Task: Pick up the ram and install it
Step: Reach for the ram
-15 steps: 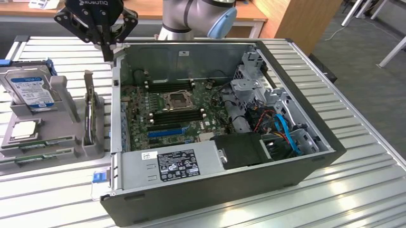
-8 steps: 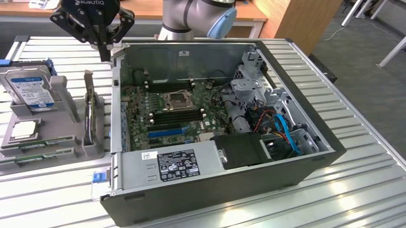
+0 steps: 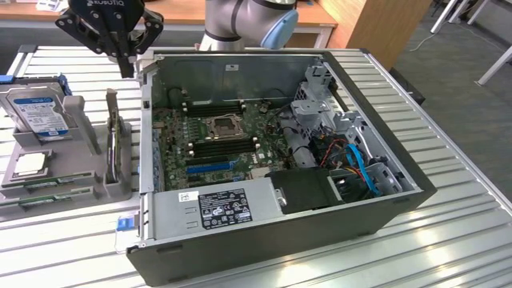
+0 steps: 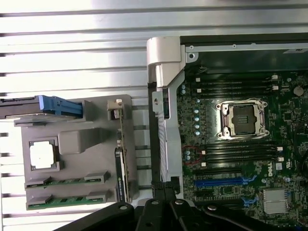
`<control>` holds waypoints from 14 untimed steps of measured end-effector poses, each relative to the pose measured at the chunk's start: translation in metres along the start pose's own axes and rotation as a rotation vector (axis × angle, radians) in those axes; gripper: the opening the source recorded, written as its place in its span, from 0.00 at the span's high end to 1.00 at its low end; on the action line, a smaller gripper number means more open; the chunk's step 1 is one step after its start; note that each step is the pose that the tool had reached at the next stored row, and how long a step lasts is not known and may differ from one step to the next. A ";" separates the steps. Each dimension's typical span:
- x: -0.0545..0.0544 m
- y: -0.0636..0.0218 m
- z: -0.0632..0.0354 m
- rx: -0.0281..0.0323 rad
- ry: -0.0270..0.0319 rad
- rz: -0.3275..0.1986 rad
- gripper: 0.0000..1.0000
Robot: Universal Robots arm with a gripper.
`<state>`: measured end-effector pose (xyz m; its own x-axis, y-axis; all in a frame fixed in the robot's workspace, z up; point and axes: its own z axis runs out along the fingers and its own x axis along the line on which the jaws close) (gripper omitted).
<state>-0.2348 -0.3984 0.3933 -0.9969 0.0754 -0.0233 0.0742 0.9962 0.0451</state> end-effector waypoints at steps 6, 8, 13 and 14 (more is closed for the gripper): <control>0.006 -0.0002 -0.0002 0.0001 0.0000 0.000 0.90; 0.008 -0.0003 -0.0002 0.0001 0.0000 0.000 0.90; 0.013 -0.0005 -0.0004 0.0001 0.0000 0.000 0.90; 0.015 -0.0005 -0.0004 0.0001 0.0000 0.000 0.90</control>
<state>-0.2494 -0.3978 0.3933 -0.9969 0.0753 -0.0233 0.0742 0.9962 0.0450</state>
